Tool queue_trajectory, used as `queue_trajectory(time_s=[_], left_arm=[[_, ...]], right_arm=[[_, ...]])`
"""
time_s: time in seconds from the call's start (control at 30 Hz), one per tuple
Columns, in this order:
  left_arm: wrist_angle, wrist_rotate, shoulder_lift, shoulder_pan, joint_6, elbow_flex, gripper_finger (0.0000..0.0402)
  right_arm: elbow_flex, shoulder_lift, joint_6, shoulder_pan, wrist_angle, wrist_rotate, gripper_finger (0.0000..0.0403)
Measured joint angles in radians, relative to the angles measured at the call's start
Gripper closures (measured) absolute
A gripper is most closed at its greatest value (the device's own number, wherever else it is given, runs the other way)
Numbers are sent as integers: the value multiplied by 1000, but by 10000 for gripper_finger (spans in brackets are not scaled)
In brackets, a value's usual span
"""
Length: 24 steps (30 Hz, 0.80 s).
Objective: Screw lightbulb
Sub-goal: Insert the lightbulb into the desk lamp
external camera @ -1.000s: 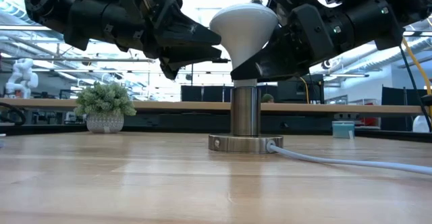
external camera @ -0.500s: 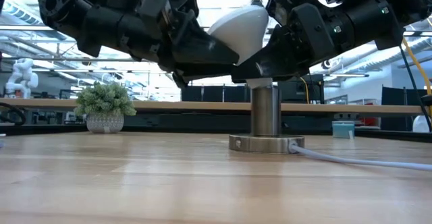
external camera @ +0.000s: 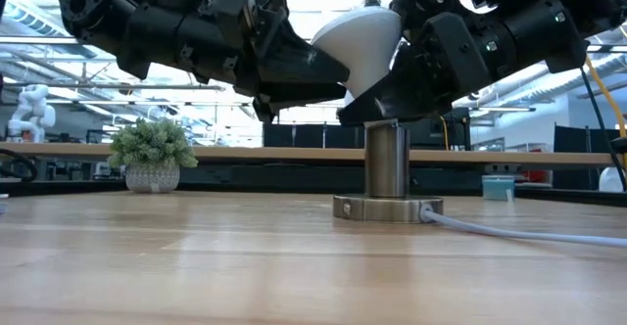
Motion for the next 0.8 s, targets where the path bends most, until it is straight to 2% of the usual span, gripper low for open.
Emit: queue_trajectory(time_s=[0.63, 0.8], left_arm=[[-39, 7, -5, 0, 46, 40, 258], [-68, 4, -5, 0, 42, 43, 258]], right_arm=[[0, -22, 1, -7, 27, -45, 204], [0, -44, 5, -6, -66, -50, 204]])
